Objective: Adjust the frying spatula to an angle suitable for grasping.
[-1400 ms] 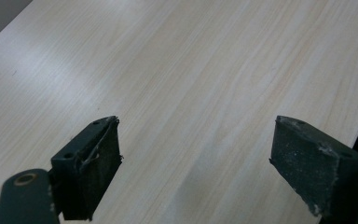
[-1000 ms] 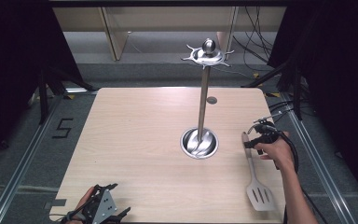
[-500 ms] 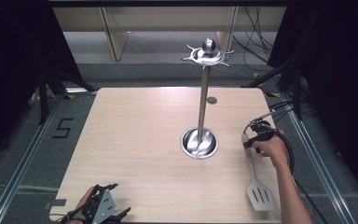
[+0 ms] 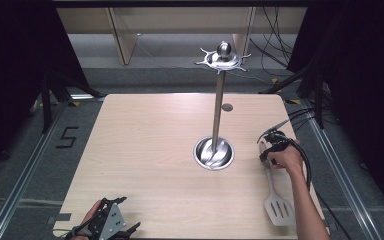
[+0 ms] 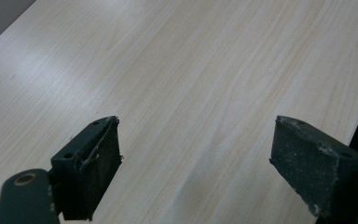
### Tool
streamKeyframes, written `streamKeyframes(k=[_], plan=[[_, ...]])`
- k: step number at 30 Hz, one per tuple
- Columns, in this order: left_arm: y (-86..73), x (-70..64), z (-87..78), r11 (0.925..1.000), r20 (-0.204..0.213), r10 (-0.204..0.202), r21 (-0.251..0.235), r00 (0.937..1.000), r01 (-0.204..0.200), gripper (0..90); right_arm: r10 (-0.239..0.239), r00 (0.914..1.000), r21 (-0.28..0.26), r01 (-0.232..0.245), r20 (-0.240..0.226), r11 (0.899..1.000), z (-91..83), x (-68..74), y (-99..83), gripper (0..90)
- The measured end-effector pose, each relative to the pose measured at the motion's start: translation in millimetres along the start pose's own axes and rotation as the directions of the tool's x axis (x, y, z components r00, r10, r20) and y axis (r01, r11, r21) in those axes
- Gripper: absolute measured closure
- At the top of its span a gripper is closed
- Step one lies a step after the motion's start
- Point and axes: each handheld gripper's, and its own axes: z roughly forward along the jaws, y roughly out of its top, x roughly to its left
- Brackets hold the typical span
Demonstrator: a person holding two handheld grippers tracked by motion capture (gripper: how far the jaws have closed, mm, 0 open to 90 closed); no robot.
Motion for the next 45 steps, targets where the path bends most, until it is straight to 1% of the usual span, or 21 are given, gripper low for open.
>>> streamKeyframes(k=[4,5,9,10,11,14,15,19,23,27,28,30,31,34,35,37,39,41,43,44,45], plan=[[0.1,0.8,-0.3,1.0,-0.012,0.001,-0.004,0.9999,-0.001,15.1,-0.054,0.9983,0.014,0.054,0.022,0.998,1.3,0.9,4.0,59.5],[0.0,0.5,-0.2,1.0,-0.016,0.001,-0.002,0.9999,-0.001,15.1,-0.029,0.9995,0.045,0.03,-0.013,0.999,0.4,2.8,5.6,59.5],[0.1,0.8,-0.3,1.0,0.005,0.001,0.002,1.0,-0.001,15.1,-0.082,0.9964,0.044,0.083,-0.022,0.996,1.8,2.3,7.8,60.6],[0.1,0.2,-0.2,1.0,0.003,-0.001,-0.002,1.0,0.001,15.1,-0.096,0.9951,0.039,0.097,-0.023,0.995,2.9,3.2,7.5,61.1],[0.0,-0.1,0.2,1.0,0.002,-0.002,-0.006,1.0,0.002,15.1,-0.148,0.9884,0.021,0.149,-0.033,0.989,4.1,3.4,7.8,61.9],[0.1,0.5,-0.5,1.0,0.002,-0.006,-0.003,1.0,0.006,15.1,-0.159,0.9866,0.037,0.16,-0.037,0.986,3.4,13.4,9.9,62.9],[0.0,0.5,-0.5,1.0,-0.003,-0.003,-0.004,1.0,0.003,15.1,-0.153,0.9882,0.041,0.153,0.002,0.987,1.7,18.9,9.7,63.2],[-0.1,0.6,0.1,1.0,-0.017,-0.002,-0.003,0.9999,0.002,15.1,-0.166,0.986,0.036,0.166,-0.018,0.985,-0.9,22.8,11.1,64.8],[0.2,0.3,-0.6,1.0,0.001,0.001,-0.003,1.0,-0.001,15.1,-0.178,0.9829,0.012,0.179,-0.047,0.984,-4.8,25.8,9.9,66.4],[0.1,0.2,-0.3,1.0,-0.011,0.001,-0.002,0.9999,-0.001,15.1,-0.162,0.9863,0.003,0.162,-0.032,0.987,-6.3,26.1,9.2,67.3],[0.0,0.6,-0.7,1.0,0.006,0.001,-0.001,1.0,-0.001,15.1,-0.128,0.9904,-0.007,0.127,-0.053,0.992,-11.1,28.3,8.9,68.3],[0.1,0.7,-0.7,1.0,0.005,0.001,0.001,1.0,-0.001,15.1,-0.124,0.9908,-0.022,0.123,-0.054,0.992,-12.9,27.8,8.3,68.6],[0.0,0.8,-0.5,1.0,0.005,-0.001,0.001,1.0,0.001,15.1,-0.126,0.9901,-0.069,0.121,-0.063,0.99,-19.0,25.8,5.7,69.1],[-0.3,1.3,-0.5,0.9997,-0.003,0.021,0.014,0.9998,-0.021,15.1,-0.15,0.9858,-0.151,0.137,-0.075,0.979,-29.7,22.7,0.0,69.6],[-0.8,-0.2,1.4,0.9999,-0.011,-0.004,-0.011,0.9999,0.004,15.1,-0.154,0.9854,-0.189,0.138,-0.072,0.972,-33.8,21.8,-2.7,69.7],[-0.8,0.1,1.5,1.0,-0.012,-0.001,-0.004,0.9999,0.001,15.1,-0.147,0.9864,-0.21,0.129,-0.073,0.969,-38.0,21.5,-6.0,69.8],[-0.2,1.8,-1.1,0.9992,-0.001,0.032,0.026,0.9995,-0.032,15.1,-0.161,0.9817,-0.28,0.127,-0.102,0.952,-54.1,19.9,-17.3,69.9],[-0.9,0.4,1.9,1.0,-0.022,0.008,0.003,0.9997,-0.007,15.1,-0.181,0.9789,-0.331,0.14,-0.095,0.933,-63.6,18.0,-22.8,69.9],[-0.5,1.3,0.4,0.9998,0.003,0.008,0.015,1.0,-0.008,15.1,-0.162,0.9823,-0.341,0.121,-0.094,0.932,-67.7,19.5,-26.1,69.9],[-1.4,0.0,2.7,1.0,-0.013,-0.001,0.001,0.9999,0.001,15.1,-0.161,0.9818,-0.396,0.109,-0.1,0.912,-76.9,20.1,-33.7,69.9],[-1.1,0.8,1.2,0.9999,-0.015,0.013,0.012,0.9998,-0.012,15.1,-0.161,0.9816,-0.418,0.105,-0.102,0.902,-79.1,20.0,-35.8,69.9]])
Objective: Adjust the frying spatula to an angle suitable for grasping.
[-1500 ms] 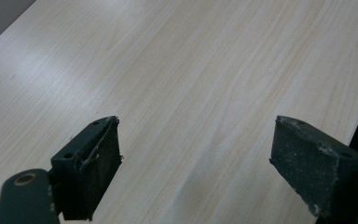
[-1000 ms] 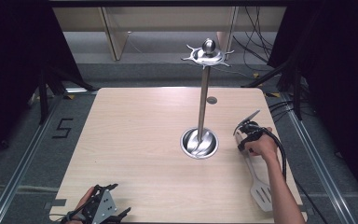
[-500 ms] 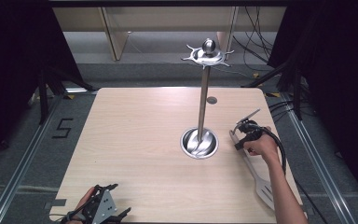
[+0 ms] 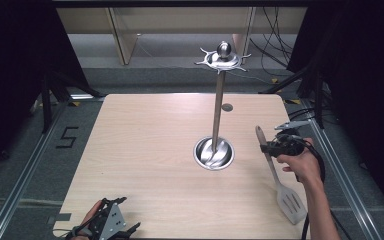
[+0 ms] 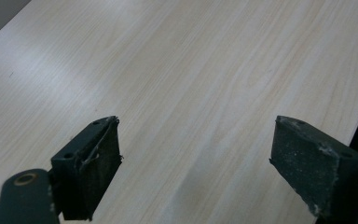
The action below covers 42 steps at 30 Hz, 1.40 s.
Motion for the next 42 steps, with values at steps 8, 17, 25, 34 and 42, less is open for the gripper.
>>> streamKeyframes(k=[8,17,25,34,42], plan=[[0.3,2.5,-2.1,0.9997,0.026,0.013,0.021,0.9996,-0.013,15.1,-0.029,0.9996,-0.181,0.028,-0.001,0.983,-34.0,-0.8,-10.3,70.1],[-0.3,-0.3,-0.5,0.9999,0.009,-0.013,0.004,0.9999,0.013,15.1,-0.091,0.9957,-0.268,0.092,0.013,0.959,-71.0,15.8,-15.4,70.1],[-0.1,0.0,-0.5,0.9997,0.013,0.004,0.024,0.9999,-0.004,15.1,-0.128,0.9917,-0.35,0.116,-0.012,0.93,-81.5,16.0,-19.2,70.2],[-0.7,-0.1,-0.1,0.9996,0.017,0.004,0.028,0.9999,-0.005,15.1,-0.138,0.9869,-0.405,0.093,-0.084,0.909,-89.8,18.3,-19.9,70.2],[-1.5,-0.5,1.8,0.9997,-0.011,-0.023,0.006,0.9997,0.023,15.1,-0.149,0.9836,-0.454,0.087,-0.102,0.887,-93.3,26.2,-17.5,70.2]])
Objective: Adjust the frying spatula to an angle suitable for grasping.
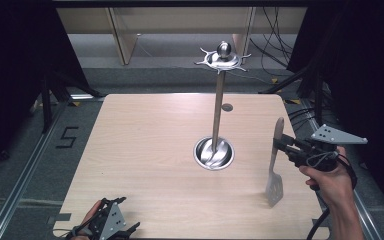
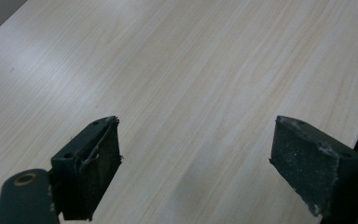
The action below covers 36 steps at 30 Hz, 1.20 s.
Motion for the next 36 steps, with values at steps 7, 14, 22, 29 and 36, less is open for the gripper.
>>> streamKeyframes(k=[7,14,22,29,36], plan=[[0.3,1.1,-2.6,0.9995,0.021,0.024,0.02,0.9995,-0.024,15.1,-0.018,0.9996,-0.038,0.017,-0.023,0.999,5.1,6.1,11.9,70.2],[-0.1,0.0,-0.5,1.0,0.005,0.0,-0.001,1.0,0.0,15.1,-0.054,0.998,-0.049,0.052,-0.032,0.997,12.5,11.5,28.8,70.1],[0.8,2.8,-2.9,0.9994,0.023,0.03,0.018,0.9993,-0.03,15.1,-0.121,0.9924,-0.055,0.12,-0.024,0.991,16.2,18.5,53.5,70.1],[0.3,0.0,0.2,1.0,0.01,0.006,-0.004,0.9999,-0.006,15.1,-0.12,0.992,-0.059,0.118,-0.04,0.991,23.8,26.2,75.6,70.1],[0.4,0.5,-1.8,1.0,0.02,0.009,0.0,0.9998,-0.009,15.1,-0.127,0.9903,-0.057,0.124,-0.055,0.991,36.7,27.9,92.7,70.2]])
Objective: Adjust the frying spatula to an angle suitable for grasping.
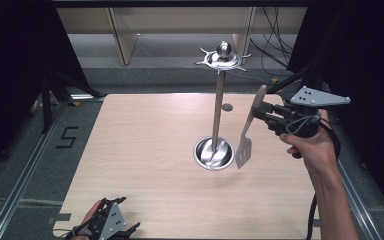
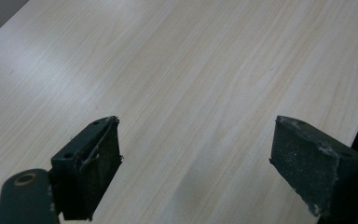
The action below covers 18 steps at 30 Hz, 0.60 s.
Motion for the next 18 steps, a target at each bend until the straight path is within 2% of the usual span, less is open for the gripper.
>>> streamKeyframes(k=[1,2,4,7,9,10,11,12,14,16,18], plan=[[0.2,1.2,-1.1,0.9998,0.005,0.012,0.015,0.9999,-0.012,15.1,0.0,0.9999,-0.001,0.0,-0.011,1.0,3.2,-0.3,2.7,70.1],[-0.1,-0.1,0.7,0.9999,-0.007,-0.009,-0.005,0.9999,0.009,15.1,-0.003,1.0,0.005,0.003,-0.004,1.0,4.4,-0.4,4.9,70.1],[0.6,1.7,-1.2,0.9996,0.008,0.024,0.013,0.9997,-0.024,15.1,0.008,0.9998,0.007,-0.008,-0.018,1.0,7.9,1.4,8.2,70.1],[0.9,1.8,-1.6,0.9996,0.008,0.024,0.012,0.9997,-0.024,15.1,-0.02,0.9997,-0.003,0.02,-0.015,1.0,11.1,1.6,15.0,70.1],[1.0,1.5,-1.6,0.9995,0.006,0.029,0.015,0.9996,-0.03,15.1,-0.018,0.9996,-0.008,0.018,-0.022,1.0,12.6,2.4,19.1,70.1],[0.5,-0.1,0.4,1.0,-0.009,0.008,-0.005,0.9999,-0.008,15.1,-0.007,0.9997,-0.002,0.007,-0.023,1.0,12.5,3.3,21.0,70.1],[0.5,-0.4,0.4,0.9999,-0.003,-0.002,-0.014,1.0,0.002,15.1,-0.008,0.9998,-0.006,0.008,-0.019,1.0,13.1,3.5,23.2,70.1],[1.2,2.0,-2.0,0.9994,0.008,0.031,0.015,0.9995,-0.031,15.1,-0.001,0.9998,0.0,0.001,-0.02,1.0,12.6,4.0,24.6,70.1],[1.2,2.4,-2.1,0.9995,0.02,0.027,0.014,0.9994,-0.027,15.1,-0.012,0.9998,-0.006,0.012,-0.015,1.0,12.9,2.9,26.6,70.1],[0.6,0.3,0.6,0.9999,-0.011,0.013,-0.004,0.9999,-0.013,15.1,-0.009,0.9998,0.002,0.009,-0.02,1.0,14.6,3.2,30.0,70.1],[0.4,0.2,1.2,1.0,-0.001,0.005,-0.003,1.0,-0.005,15.1,-0.004,0.9996,0.003,0.004,-0.028,1.0,15.6,3.4,30.7,70.1]])
